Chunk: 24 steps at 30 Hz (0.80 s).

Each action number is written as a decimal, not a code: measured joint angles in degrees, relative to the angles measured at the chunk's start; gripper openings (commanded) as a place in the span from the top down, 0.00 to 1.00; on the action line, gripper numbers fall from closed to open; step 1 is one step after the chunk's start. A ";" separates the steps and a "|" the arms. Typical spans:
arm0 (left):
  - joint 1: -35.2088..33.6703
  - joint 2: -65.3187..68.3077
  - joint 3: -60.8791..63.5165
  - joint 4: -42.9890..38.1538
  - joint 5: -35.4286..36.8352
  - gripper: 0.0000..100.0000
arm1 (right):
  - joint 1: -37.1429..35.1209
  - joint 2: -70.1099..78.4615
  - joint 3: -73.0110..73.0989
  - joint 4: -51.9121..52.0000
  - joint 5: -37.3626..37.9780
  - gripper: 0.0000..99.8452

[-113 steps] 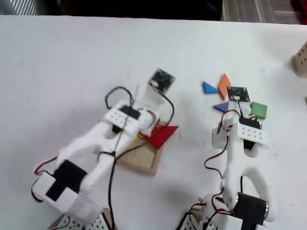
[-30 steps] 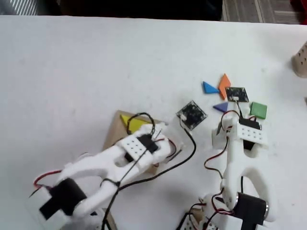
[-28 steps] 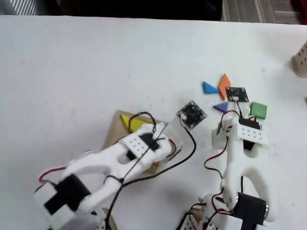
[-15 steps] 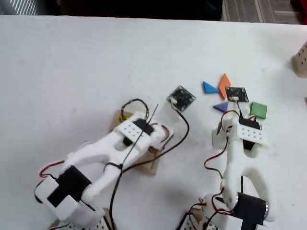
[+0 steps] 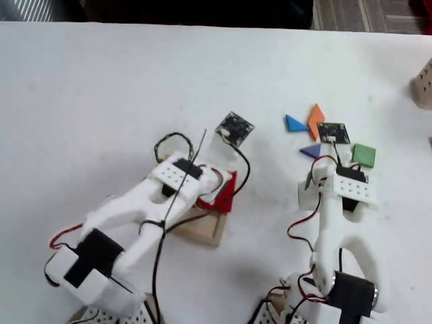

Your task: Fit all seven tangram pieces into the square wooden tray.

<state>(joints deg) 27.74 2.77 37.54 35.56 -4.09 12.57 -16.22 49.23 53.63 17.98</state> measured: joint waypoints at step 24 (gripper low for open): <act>-24.62 -18.02 17.32 2.73 -8.70 0.97 | -24.62 0.00 -1.32 1.14 -4.22 0.98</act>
<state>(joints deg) 3.12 -15.25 54.86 38.29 -12.79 -12.04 -16.22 47.91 54.77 13.76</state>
